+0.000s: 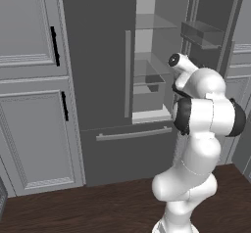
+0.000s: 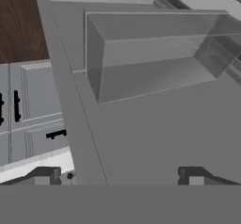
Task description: Take the strawberry from the fridge and place it on top of the pancake, located on the dining counter.
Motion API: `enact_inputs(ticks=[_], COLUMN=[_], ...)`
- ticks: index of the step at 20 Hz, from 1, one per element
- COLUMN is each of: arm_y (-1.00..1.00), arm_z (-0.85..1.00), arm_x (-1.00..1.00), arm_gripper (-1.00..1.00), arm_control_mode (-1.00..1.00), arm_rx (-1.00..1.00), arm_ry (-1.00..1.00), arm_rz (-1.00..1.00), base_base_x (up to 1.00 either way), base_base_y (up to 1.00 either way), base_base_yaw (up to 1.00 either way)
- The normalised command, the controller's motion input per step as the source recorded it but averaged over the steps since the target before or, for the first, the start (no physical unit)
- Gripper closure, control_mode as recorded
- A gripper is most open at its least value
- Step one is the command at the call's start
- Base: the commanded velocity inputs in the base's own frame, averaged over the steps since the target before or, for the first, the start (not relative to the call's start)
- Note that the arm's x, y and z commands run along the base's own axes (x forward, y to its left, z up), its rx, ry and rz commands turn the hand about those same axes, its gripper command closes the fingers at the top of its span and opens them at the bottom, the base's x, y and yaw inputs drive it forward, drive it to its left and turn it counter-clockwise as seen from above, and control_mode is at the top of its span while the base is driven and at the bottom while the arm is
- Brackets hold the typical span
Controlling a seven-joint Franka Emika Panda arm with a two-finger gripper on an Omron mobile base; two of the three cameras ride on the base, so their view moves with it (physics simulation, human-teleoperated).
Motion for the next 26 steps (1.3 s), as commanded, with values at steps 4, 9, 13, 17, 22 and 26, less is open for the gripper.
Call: enact_inputs(ticks=[4, 9, 13, 17, 22, 26], arm_y=[1.00, 0.97, 0.62, 0.54, 0.48, 0.69], arm_z=[-0.11, -0.38, -0.39, -0.26, 0.05, 0.36], arm_x=[-0.18, -0.23, 0.00, 0.00, 0.00, -0.11], arm_gripper=[-1.00, -1.00, -1.00, -1.00, -1.00, -1.00], arm_control_mode=[-1.00, -1.00, -1.00, -1.00, -1.00, -1.00], arm_rx=[0.36, 0.53, 0.60, 0.55, 0.38, 0.41], arm_ry=[-0.20, -0.37, -0.32, -0.27, -0.36, -0.37], arm_rz=[-0.01, -0.18, -0.44, -0.49, -0.58, -0.38], base_base_x=[0.00, 0.00, 0.00, 0.00, 0.00, 0.00], base_base_y=[0.00, 0.00, 0.00, 0.00, 0.00, 0.00], base_base_yaw=[0.00, 0.00, 0.00, 0.00, 0.00, 0.00])
